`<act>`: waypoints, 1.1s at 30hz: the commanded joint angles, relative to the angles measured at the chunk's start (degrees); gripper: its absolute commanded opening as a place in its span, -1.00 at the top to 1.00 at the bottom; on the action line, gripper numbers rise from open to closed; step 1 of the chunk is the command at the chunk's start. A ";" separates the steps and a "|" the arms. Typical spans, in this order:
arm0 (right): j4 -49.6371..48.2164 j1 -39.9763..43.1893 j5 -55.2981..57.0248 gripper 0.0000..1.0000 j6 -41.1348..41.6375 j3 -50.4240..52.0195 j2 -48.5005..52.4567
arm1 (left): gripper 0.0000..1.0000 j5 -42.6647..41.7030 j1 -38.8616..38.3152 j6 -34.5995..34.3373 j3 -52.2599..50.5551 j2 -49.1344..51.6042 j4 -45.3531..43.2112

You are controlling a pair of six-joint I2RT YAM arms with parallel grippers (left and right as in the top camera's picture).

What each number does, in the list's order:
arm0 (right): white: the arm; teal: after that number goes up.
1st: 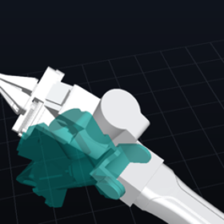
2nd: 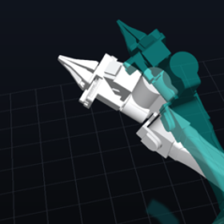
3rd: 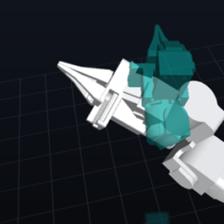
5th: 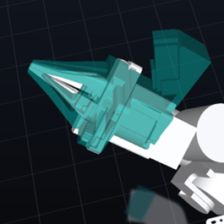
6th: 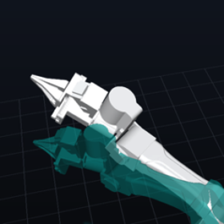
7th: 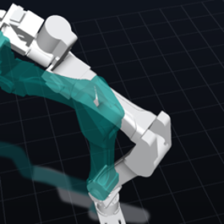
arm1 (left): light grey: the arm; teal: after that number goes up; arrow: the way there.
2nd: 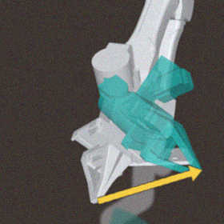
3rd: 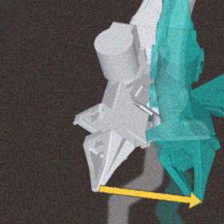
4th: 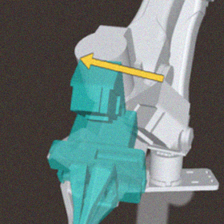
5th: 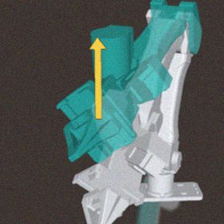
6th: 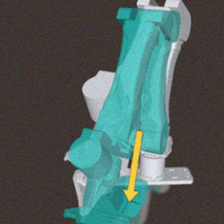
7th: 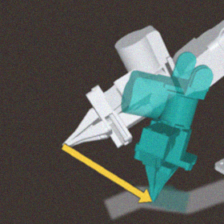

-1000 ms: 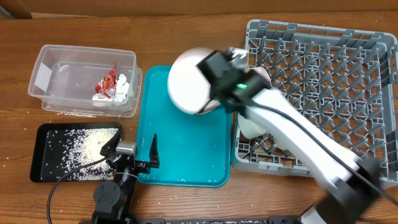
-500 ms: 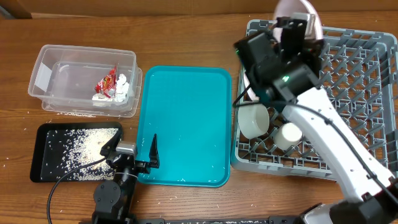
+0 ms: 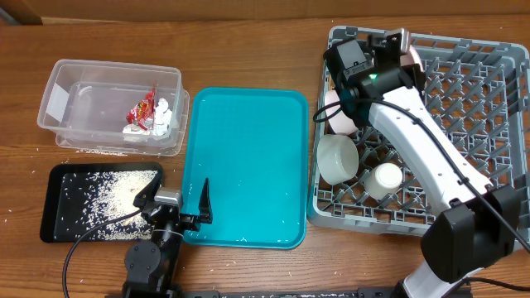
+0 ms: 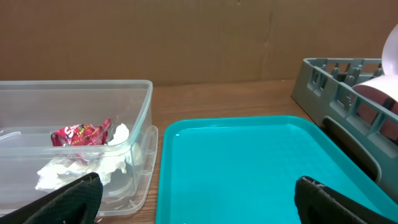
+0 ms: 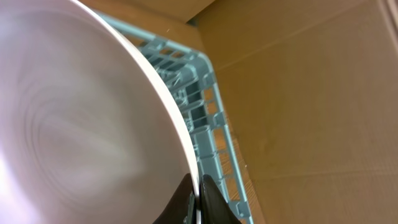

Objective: Sort waste into correct bins and load items into the dishwasher
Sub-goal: 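Lift the white plate and stand it upright in the rack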

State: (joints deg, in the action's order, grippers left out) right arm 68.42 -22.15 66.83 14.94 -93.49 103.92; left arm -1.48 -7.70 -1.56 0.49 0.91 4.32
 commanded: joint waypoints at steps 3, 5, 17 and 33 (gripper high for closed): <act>2.27 -0.28 -2.67 0.92 0.07 -0.17 -0.28 | -1.00 0.17 0.61 -1.03 -0.22 -0.28 0.11; 3.65 -0.28 -2.58 0.92 0.07 -0.17 -0.28 | -1.00 0.17 0.61 -1.03 -0.22 -0.26 0.11; 9.35 0.81 -7.19 0.92 6.14 -0.20 -0.28 | -1.00 0.17 0.61 -1.01 -0.22 -0.28 0.11; 13.81 0.04 -14.71 0.12 13.73 -1.40 -0.39 | -1.00 0.17 0.61 -1.01 -0.22 -0.28 0.11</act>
State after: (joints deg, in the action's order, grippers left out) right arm 82.32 -21.52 52.77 27.33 -93.32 104.05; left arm -1.50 -7.70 -1.56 0.49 0.91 4.32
